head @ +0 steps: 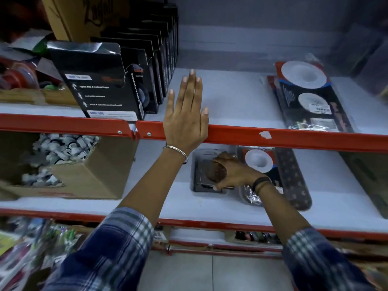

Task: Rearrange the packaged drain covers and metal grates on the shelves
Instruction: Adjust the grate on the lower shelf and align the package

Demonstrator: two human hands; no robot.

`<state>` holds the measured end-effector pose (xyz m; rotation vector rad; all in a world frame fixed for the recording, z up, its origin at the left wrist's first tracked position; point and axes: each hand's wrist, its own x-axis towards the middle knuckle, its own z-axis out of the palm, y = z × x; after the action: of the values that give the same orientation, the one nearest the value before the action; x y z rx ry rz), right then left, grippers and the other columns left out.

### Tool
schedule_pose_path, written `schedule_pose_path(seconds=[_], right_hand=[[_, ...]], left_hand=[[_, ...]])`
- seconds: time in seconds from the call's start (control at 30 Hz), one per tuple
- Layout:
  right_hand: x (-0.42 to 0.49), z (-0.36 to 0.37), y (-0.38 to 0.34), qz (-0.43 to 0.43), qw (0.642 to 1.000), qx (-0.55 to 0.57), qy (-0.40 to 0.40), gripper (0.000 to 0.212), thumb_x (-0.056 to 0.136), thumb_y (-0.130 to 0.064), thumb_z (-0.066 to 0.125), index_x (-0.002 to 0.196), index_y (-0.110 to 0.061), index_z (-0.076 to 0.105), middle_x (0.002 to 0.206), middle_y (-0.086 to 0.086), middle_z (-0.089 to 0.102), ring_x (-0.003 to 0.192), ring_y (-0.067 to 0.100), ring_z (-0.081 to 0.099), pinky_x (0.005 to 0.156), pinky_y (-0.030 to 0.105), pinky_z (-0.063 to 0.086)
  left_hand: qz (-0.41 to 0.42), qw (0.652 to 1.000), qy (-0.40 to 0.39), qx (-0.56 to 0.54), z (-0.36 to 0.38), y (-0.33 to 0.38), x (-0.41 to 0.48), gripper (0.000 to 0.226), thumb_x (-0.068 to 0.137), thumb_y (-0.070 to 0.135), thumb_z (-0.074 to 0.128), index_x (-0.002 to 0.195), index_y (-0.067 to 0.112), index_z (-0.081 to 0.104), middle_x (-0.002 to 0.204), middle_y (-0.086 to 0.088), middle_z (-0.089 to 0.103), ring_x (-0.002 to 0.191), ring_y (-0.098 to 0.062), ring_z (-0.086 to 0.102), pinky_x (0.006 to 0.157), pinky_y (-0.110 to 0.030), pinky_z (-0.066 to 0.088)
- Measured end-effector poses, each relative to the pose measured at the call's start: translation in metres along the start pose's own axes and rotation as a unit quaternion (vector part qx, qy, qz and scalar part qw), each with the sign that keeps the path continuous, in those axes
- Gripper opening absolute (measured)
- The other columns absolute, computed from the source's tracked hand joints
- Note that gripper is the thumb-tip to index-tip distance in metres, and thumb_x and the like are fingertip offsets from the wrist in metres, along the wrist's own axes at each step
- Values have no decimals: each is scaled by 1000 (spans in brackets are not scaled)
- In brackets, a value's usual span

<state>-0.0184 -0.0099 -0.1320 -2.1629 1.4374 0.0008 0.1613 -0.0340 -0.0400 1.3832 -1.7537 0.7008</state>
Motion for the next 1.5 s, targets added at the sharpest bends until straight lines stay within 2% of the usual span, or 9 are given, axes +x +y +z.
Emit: schedule_pose_path(seconds=[0.1, 0.37, 0.63, 0.87, 1.03, 1.1, 1.2, 1.33, 1.5], right_hand=[[43, 18, 10, 35, 998, -45, -25, 105, 55, -60, 74, 143, -22, 29, 151, 3, 25, 138, 27, 25, 110, 37, 29], [69, 66, 25, 80, 991, -76, -72, 101, 62, -44, 79, 144, -16, 27, 150, 12, 29, 135, 32, 31, 111, 40, 32], [-1, 12, -23, 40, 994, 53, 83, 43, 83, -38, 63, 119, -16, 56, 123, 2, 60, 107, 19, 59, 89, 32, 48], [-121, -74, -53, -73, 952, 199, 220, 30, 84, -34, 67, 110, -21, 67, 100, -6, 71, 88, 0, 65, 79, 12, 50], [-169, -143, -7, -55, 920, 199, 334, 26, 83, -23, 70, 108, -15, 67, 92, -8, 70, 81, -6, 64, 75, 12, 48], [-174, -164, 25, -11, 902, 161, 400, 27, 82, -25, 70, 107, -16, 68, 94, -7, 69, 80, -4, 64, 73, 8, 45], [-167, -182, 71, 79, 872, 107, 471, 35, 84, -26, 67, 114, -9, 64, 115, 10, 63, 98, 22, 63, 85, 27, 48], [-152, -186, 111, 186, 884, 104, 416, 49, 89, -37, 58, 122, -1, 55, 124, 21, 58, 113, 37, 55, 94, 39, 47], [-146, -187, 121, 181, 889, 105, 408, 39, 89, -35, 55, 109, -1, 59, 108, 19, 68, 103, 37, 59, 86, 39, 45]], left_hand=[[8, 1000, 11, -7, 4, -1, -1, 60, 93, 35, 22, 146, 7, 20, 153, -13, 32, 143, -21, 21, 119, -37, 6], [11, 999, 35, -9, 8, -1, -1, 59, 92, 35, 24, 144, 7, 22, 150, -13, 36, 141, -22, 23, 118, -41, 12], [12, 1000, 10, -14, 1, 0, 0, 57, 93, 32, 25, 145, 10, 23, 151, -10, 36, 141, -21, 24, 117, -41, 16], [-64, 989, -22, -130, -24, 16, 3, 48, 88, 20, 43, 134, 7, 45, 137, -11, 53, 134, -24, 42, 115, -47, 24], [-109, 956, -16, -273, -37, 92, 28, 41, 85, 14, 48, 126, 6, 47, 114, -5, 63, 107, -26, 55, 90, -37, 43], [-96, 950, -46, -294, -37, 128, 43, 40, 86, 15, 50, 125, 7, 47, 113, -6, 63, 107, -26, 56, 87, -38, 46], [-78, 954, -157, -245, -24, 170, 65, 42, 88, 20, 51, 126, 4, 46, 123, -15, 57, 114, -31, 53, 90, -44, 49], [-127, 929, -311, -157, -6, 198, 79, 40, 90, 30, 50, 116, 0, 51, 121, -22, 54, 112, -38, 52, 90, -45, 47], [-206, 911, -331, -136, 7, 213, 72, 39, 88, 33, 54, 111, 1, 51, 118, -21, 60, 110, -39, 55, 89, -45, 51]])
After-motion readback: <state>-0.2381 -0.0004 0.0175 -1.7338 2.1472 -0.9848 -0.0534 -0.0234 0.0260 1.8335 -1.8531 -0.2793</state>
